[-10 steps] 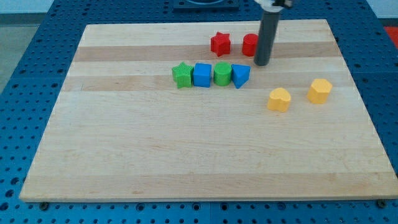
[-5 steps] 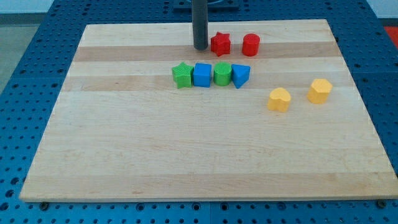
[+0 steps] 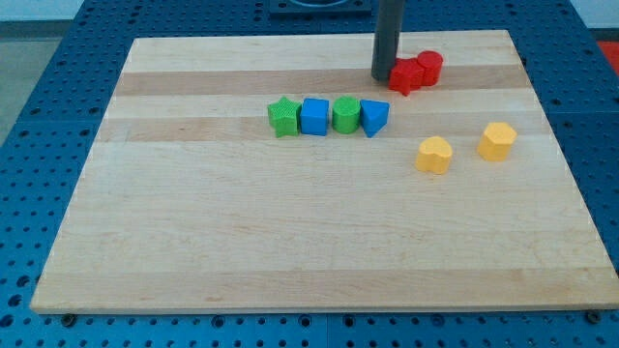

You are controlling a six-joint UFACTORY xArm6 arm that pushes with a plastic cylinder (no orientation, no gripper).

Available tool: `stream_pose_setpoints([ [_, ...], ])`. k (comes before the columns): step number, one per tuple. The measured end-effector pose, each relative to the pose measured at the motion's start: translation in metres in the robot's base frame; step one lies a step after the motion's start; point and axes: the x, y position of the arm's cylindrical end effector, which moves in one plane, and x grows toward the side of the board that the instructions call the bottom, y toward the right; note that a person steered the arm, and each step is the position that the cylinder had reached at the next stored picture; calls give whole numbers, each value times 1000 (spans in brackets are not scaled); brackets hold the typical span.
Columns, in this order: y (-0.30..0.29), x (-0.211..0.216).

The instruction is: Slide the red star long with red circle closer to top right

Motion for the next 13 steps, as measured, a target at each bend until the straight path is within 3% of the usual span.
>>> stream_pose_setpoints([
  [5,28,39],
  [13,85,66],
])
